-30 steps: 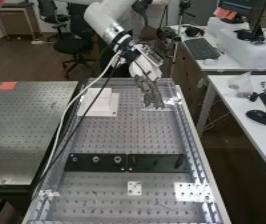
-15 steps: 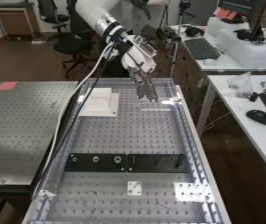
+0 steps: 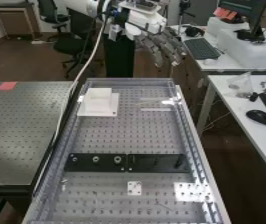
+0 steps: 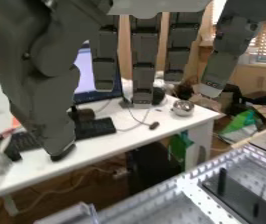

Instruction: Grab the chopstick and place it in the clear container

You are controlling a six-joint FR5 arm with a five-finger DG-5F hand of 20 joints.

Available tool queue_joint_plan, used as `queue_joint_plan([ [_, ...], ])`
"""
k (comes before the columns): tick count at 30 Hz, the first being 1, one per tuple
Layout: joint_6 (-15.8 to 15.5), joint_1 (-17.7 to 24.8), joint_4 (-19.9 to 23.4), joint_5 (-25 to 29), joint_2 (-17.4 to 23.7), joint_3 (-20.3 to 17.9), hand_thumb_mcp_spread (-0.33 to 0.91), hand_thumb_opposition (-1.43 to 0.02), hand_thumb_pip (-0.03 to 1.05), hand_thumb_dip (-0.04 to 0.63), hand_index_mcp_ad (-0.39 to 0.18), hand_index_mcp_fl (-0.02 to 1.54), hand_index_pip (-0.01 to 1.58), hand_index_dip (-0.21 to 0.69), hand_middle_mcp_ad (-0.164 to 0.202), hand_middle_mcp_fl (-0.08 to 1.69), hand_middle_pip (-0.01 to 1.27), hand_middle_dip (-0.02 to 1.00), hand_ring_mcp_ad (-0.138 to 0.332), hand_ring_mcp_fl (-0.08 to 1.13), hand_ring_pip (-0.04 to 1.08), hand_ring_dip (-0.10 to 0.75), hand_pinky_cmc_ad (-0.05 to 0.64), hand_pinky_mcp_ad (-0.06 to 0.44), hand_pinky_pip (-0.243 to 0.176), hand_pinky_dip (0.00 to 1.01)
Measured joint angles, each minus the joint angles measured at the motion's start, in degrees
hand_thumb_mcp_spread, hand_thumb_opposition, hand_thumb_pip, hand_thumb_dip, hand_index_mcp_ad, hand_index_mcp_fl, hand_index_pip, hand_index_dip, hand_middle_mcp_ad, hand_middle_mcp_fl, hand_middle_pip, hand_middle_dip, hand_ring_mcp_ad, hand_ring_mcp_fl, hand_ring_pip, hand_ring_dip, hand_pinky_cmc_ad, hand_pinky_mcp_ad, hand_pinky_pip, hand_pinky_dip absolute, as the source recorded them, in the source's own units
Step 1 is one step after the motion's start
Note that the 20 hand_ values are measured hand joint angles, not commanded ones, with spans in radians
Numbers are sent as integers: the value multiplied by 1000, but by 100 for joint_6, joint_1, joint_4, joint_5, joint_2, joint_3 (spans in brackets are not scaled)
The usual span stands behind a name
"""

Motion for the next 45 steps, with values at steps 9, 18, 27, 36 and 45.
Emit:
queue_joint_plan([
  [9,-408,-384,1464,-1469,1028,-917,271,-808,553,206,-147,353,70,-24,61,443,122,281,115,164,134,136,379,344,-93,805],
  [18,-1180,-1302,1916,-3580,1912,-1703,176,-726,531,148,-148,188,66,33,59,227,110,281,122,51,99,145,382,347,-84,609],
  [27,-1368,-1753,1993,-3942,1927,-1793,126,-698,450,63,-150,54,72,155,59,52,113,265,138,14,93,127,443,356,-117,468],
  [36,-1295,-1711,2139,-3515,1629,-1573,129,-698,445,61,-124,12,66,188,61,19,117,218,148,16,72,96,459,354,-124,419],
  [45,-1169,-1488,1970,-2665,1420,-1329,129,-698,445,61,-124,12,70,188,61,17,120,201,148,16,73,96,456,354,-124,419],
])
